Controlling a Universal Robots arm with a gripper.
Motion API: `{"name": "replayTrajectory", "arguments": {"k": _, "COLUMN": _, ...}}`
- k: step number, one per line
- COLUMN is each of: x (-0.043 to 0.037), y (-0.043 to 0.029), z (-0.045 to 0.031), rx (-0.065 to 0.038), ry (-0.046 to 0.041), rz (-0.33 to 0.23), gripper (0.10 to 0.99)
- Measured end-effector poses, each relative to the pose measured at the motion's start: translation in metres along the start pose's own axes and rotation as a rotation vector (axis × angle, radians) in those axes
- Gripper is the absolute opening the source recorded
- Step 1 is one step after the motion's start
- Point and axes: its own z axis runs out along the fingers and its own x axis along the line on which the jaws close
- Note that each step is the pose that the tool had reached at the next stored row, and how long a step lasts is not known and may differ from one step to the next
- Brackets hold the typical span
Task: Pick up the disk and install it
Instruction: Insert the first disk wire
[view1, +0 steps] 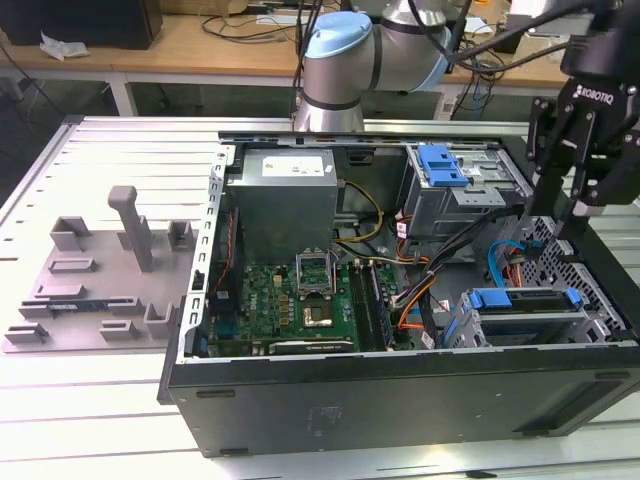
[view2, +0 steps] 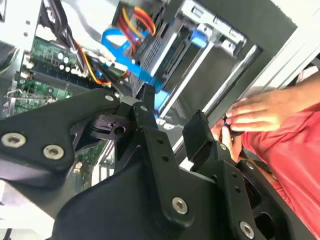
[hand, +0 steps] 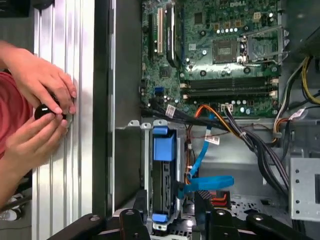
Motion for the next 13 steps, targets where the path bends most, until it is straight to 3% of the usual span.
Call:
{"name": "replayTrajectory", "arguments": {"k": 4, "x": -0.0012, "y": -0.0002, "z": 0.0033, "rx": -0.014, "ry": -0.0005, "rz": 0.065, "gripper": 0.502}}
{"name": "replayTrajectory", "arguments": {"k": 5, "x": -0.0015, "y": -0.0004, "z": 0.0034, "rx": -0.008, "ry": 0.0091, "rz": 0.079, "gripper": 0.502}}
{"name": "replayTrajectory", "arguments": {"k": 6, "x": -0.0029, "y": -0.0005, "z": 0.0031, "rx": 0.004, "ry": 0.033, "rz": 0.088, "gripper": 0.502}}
{"name": "replayTrajectory", "arguments": {"k": 9, "x": -0.0068, "y": -0.0007, "z": 0.002, "rx": 0.025, "ry": 0.0617, "rz": 0.101, "gripper": 0.502}}
{"name": "replayTrajectory", "arguments": {"k": 11, "x": -0.0106, "y": -0.002, "z": 0.0031, "rx": 0.027, "ry": 0.0625, "rz": 0.113, "gripper": 0.502}}
{"name": "replayTrajectory", "arguments": {"k": 13, "x": -0.0139, "y": -0.0098, "z": 0.0059, "rx": 0.026, "ry": 0.0626, "rz": 0.116, "gripper": 0.502}}
